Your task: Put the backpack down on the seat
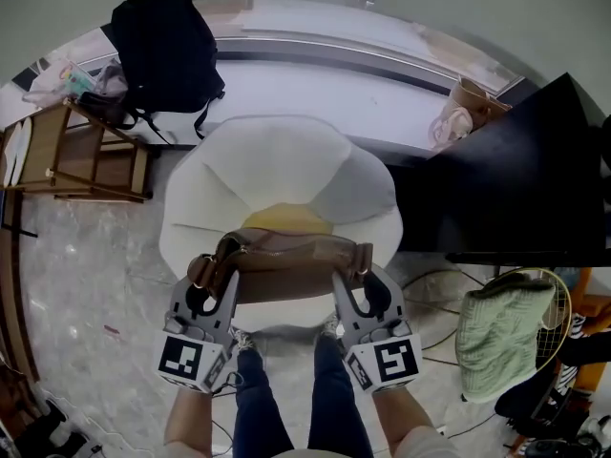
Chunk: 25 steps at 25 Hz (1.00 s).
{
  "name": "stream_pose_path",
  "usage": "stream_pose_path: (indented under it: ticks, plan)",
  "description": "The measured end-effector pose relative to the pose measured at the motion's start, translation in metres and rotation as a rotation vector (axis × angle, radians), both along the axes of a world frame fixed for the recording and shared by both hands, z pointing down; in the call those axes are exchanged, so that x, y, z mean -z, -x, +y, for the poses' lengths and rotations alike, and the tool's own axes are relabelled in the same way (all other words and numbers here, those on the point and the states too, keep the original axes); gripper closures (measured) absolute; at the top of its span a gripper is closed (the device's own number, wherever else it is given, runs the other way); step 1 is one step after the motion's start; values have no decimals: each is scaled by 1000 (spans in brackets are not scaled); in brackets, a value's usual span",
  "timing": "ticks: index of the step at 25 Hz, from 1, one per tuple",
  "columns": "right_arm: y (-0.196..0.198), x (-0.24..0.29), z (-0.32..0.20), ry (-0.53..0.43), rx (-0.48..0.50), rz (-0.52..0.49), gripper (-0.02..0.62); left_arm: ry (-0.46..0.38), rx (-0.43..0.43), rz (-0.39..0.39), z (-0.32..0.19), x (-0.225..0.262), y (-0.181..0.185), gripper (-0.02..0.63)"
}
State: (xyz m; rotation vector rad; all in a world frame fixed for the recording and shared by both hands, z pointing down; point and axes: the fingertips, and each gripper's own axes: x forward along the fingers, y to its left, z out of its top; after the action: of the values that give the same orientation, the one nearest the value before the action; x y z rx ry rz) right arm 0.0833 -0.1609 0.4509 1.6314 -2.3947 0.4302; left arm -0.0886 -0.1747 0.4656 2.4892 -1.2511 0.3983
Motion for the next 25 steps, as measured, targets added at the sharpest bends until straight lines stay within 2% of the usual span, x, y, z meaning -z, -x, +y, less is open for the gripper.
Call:
stream_pose_path:
  ticks: [7, 15, 25]
  plan:
    - [-8, -48, -8, 22, -1, 2, 439, 8, -14, 0, -9, -49, -8, 511]
    - [-7, -108, -22, 41, 2, 3, 439, 25, 11, -3, -23, -110, -8, 511]
    - [-7, -165, -35, 46, 10, 16, 439, 25, 11, -4, -34, -166, -7, 511]
